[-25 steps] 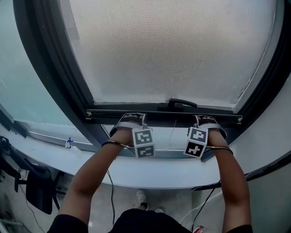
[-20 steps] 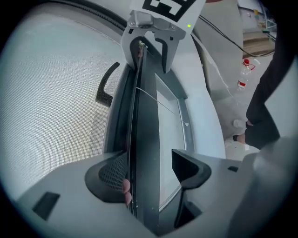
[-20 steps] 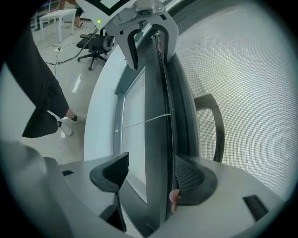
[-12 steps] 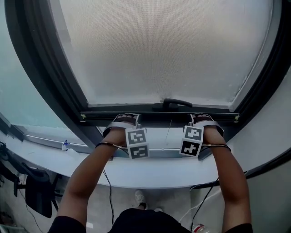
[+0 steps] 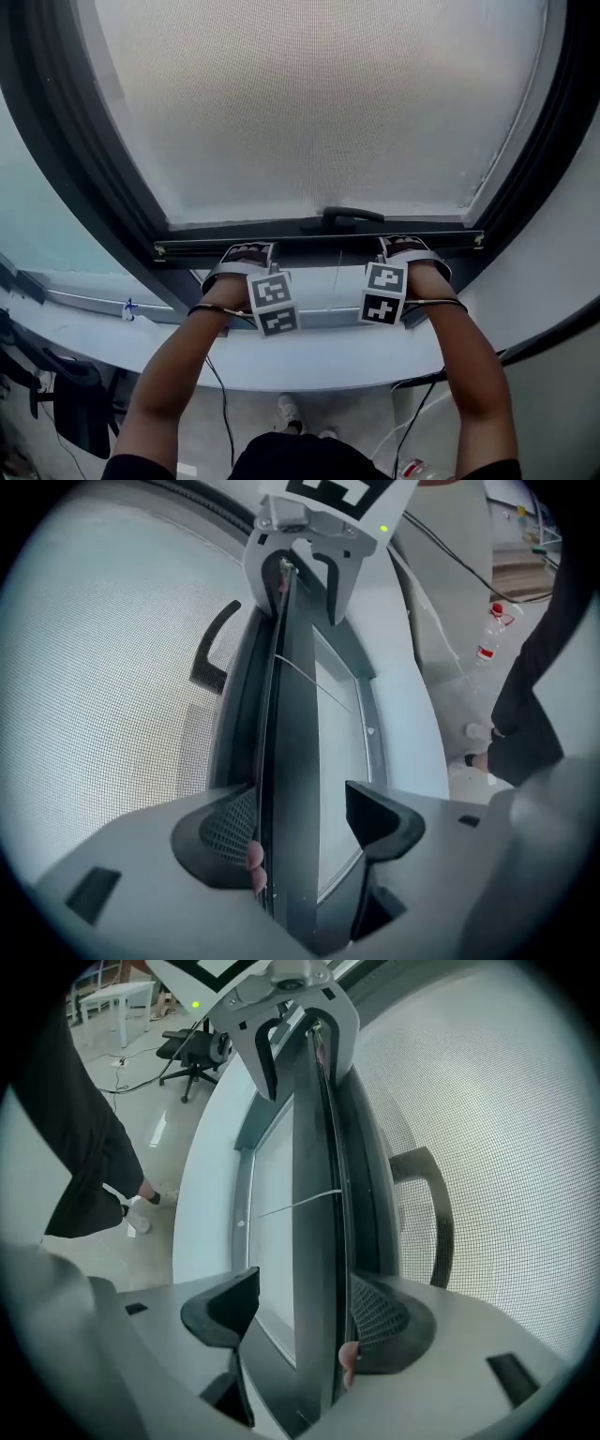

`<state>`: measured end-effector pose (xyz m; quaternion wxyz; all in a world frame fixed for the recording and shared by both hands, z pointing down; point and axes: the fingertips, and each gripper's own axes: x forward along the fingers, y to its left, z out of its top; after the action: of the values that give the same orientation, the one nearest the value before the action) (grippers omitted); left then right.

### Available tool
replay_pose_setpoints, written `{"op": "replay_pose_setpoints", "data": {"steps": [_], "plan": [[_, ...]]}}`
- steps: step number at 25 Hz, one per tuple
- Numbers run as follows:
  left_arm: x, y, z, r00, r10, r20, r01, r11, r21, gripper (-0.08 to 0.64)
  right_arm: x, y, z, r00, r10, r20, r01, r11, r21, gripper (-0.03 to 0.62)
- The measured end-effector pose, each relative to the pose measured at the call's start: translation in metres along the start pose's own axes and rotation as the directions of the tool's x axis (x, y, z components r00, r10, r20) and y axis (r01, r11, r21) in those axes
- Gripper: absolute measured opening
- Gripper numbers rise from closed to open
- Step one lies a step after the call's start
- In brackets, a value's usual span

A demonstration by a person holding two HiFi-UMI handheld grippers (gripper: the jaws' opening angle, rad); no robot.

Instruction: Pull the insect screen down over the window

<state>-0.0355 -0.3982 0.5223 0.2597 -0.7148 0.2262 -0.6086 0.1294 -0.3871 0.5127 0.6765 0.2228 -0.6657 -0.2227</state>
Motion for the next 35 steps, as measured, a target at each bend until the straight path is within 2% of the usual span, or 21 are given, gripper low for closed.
{"op": "replay_pose_setpoints", "data": {"steps": [2, 6, 12, 16, 21, 31, 35], "plan": [[0.001, 0.003, 0.002, 1.000, 0.011, 0.021, -0.010, 1.000, -0.021, 0.301, 0.002, -0.001, -0.001, 1.000, -0.009, 0.000, 0.009, 1.000, 0.004, 0.298], [0.003, 0.003, 0.005, 0.999, 0.052, 0.015, -0.052, 0.999, 0.011, 0.301, 0.001, -0.001, -0.004, 1.000, -0.015, -0.003, 0.015, 1.000, 0.010, 0.298], [0.002, 0.005, 0.003, 0.997, 0.077, 0.030, -0.077, 0.997, -0.009, 0.296, 0.001, -0.002, -0.001, 1.000, -0.023, 0.011, 0.022, 1.000, 0.017, 0.298], [-0.001, 0.005, 0.004, 0.999, 0.039, 0.025, -0.038, 0.999, -0.016, 0.296, -0.004, -0.003, -0.001, 1.000, 0.014, 0.012, -0.014, 1.000, 0.012, 0.298], [-0.006, 0.005, 0.004, 0.998, -0.049, 0.030, 0.051, 0.998, -0.047, 0.282, -0.010, -0.002, 0.001, 0.996, 0.082, 0.025, -0.082, 0.997, 0.010, 0.296], [-0.001, 0.002, 0.003, 0.999, -0.052, -0.009, 0.052, 0.998, -0.020, 0.281, -0.007, -0.001, 0.000, 0.994, 0.105, 0.028, -0.105, 0.994, 0.004, 0.296], [0.000, 0.000, 0.003, 0.997, -0.076, 0.004, 0.077, 0.996, -0.043, 0.281, -0.006, 0.000, 0.002, 0.993, 0.113, 0.025, -0.114, 0.993, 0.014, 0.296]]}}
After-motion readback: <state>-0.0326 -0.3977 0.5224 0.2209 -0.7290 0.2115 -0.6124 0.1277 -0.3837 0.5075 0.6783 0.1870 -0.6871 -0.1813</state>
